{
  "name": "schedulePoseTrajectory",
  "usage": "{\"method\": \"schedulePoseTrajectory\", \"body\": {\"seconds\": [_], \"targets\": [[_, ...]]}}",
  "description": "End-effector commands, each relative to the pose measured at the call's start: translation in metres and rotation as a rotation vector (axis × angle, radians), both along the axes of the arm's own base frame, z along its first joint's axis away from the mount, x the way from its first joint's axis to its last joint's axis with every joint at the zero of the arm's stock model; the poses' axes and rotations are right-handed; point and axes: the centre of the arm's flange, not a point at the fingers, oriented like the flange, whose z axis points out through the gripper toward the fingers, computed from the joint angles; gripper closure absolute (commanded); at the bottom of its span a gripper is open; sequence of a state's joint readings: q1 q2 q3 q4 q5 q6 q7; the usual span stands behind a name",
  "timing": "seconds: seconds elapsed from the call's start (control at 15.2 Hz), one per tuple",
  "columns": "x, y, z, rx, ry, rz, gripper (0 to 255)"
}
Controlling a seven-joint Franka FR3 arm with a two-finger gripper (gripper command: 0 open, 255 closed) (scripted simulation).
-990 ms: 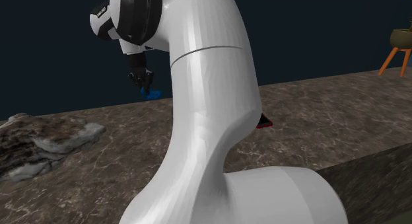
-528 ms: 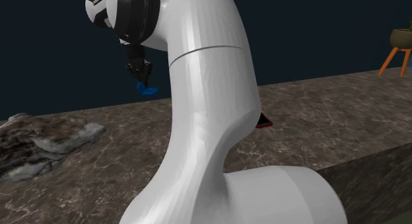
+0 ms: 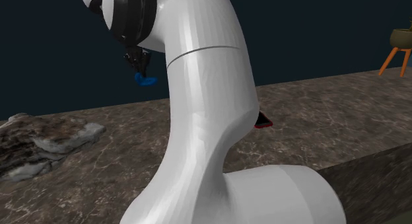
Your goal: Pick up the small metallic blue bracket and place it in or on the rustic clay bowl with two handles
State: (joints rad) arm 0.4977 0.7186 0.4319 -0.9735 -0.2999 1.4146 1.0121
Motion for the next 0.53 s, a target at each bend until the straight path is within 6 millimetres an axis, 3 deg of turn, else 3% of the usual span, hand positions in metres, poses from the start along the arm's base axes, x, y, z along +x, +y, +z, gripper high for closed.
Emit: {"method": "schedulePoseTrajectory", "body": {"seconds": [0.0,0.26,0.46], "targets": [[0.001,0.0,0.01,0.0,0.001,0.0,255],[0.001,0.0,0.027,0.0,0.001,0.0,255],[0.01,-0.038,0.028,0.0,0.001,0.0,255]]}}
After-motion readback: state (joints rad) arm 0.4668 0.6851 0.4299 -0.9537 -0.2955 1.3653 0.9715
